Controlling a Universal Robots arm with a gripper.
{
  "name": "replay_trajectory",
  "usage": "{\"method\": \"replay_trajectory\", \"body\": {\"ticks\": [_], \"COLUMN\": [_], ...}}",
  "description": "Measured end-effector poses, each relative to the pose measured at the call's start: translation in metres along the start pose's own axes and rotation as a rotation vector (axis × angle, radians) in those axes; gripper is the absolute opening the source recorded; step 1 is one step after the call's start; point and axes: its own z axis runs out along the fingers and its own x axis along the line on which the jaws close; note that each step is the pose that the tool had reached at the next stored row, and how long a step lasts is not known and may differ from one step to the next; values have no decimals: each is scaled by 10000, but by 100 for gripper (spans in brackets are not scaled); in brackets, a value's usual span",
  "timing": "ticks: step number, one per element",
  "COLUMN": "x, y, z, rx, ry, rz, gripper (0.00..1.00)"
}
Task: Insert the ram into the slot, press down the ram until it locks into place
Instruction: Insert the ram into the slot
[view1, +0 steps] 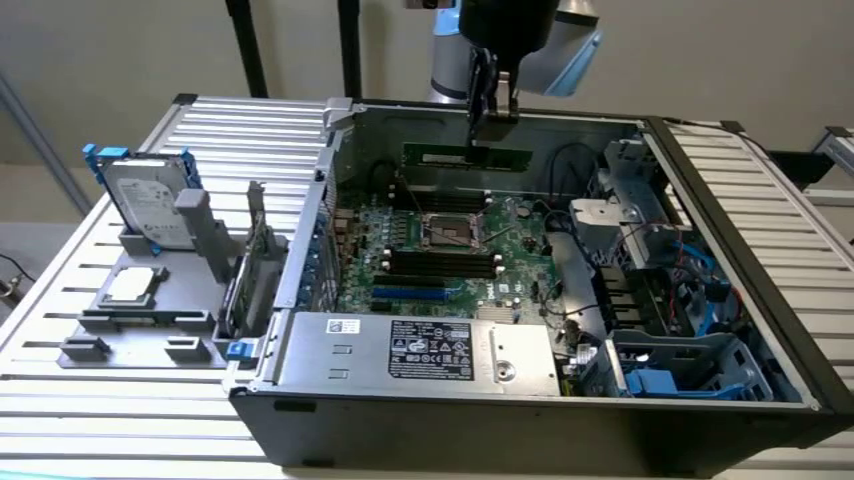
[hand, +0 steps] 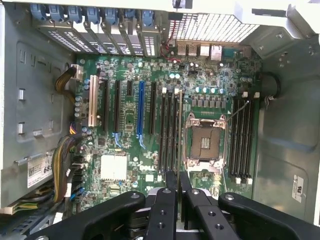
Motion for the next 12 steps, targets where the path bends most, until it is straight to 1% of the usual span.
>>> {"method": "replay_trajectory", "body": {"ticks": [4, 12], "x": [7, 8], "y": [6, 72], "z": [72, 221], "rx": [0, 5], "ry": [1, 1], "rz": [-1, 0], "gripper": [13, 13]}}
